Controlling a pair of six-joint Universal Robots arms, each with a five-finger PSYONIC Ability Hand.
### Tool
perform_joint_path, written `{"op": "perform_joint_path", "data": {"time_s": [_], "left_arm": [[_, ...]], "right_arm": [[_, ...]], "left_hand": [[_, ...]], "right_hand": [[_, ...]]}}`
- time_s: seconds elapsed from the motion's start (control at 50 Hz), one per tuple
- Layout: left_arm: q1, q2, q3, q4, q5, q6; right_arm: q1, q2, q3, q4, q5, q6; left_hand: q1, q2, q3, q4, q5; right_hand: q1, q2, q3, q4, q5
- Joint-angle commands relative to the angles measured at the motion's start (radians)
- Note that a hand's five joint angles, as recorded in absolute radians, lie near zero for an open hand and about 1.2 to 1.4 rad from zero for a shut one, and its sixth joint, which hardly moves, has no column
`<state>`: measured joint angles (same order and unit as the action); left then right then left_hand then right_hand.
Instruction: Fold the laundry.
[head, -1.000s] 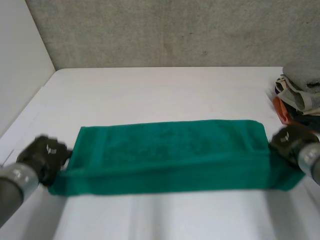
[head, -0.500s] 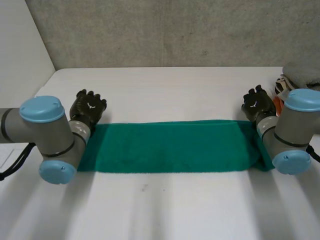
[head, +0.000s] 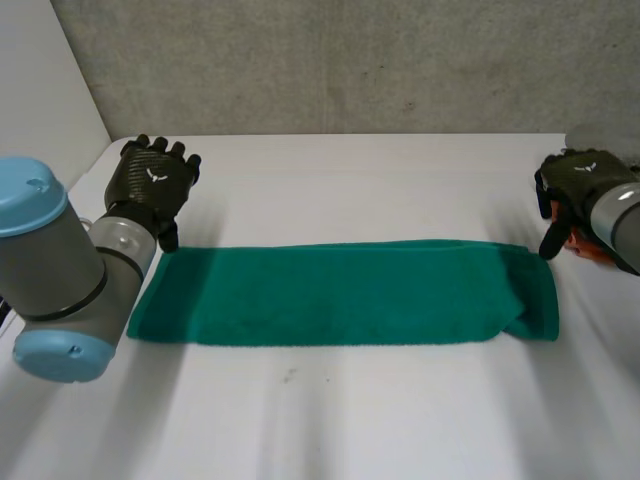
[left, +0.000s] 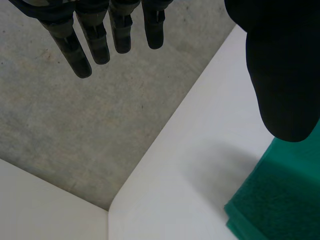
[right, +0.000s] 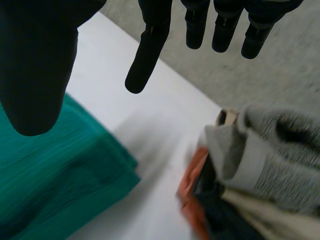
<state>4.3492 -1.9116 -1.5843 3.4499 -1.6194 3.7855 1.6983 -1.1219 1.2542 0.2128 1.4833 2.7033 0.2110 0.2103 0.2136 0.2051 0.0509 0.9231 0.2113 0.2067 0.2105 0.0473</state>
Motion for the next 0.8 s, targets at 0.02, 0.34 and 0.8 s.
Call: {"op": "perform_joint_path", "data": {"time_s": [0.02,0.34,0.8], "left_arm": [[-0.010,0.040,-0.056,0.002,0.019,-0.047],[-0.003,0.034,-0.114,0.000,0.035,-0.104],[-0.028,0.034,-0.149,0.012,0.035,-0.107]], "right_arm": [[-0.052,0.002,0.018,0.051,-0.037,0.004],[-0.077,0.007,0.272,-0.025,-0.071,-0.002],[-0.083,-0.048,0.542,-0.437,-0.051,-0.023]], "left_hand": [[-0.030,-0.029,-0.032,-0.024,-0.044],[-0.027,-0.026,-0.029,-0.021,-0.041],[-0.030,-0.029,-0.032,-0.024,-0.044]], "right_hand": [[-0.749,-0.037,-0.032,-0.036,-0.047],[-0.451,0.261,0.266,0.262,0.251],[0.473,1.185,1.190,1.186,1.174]]}}
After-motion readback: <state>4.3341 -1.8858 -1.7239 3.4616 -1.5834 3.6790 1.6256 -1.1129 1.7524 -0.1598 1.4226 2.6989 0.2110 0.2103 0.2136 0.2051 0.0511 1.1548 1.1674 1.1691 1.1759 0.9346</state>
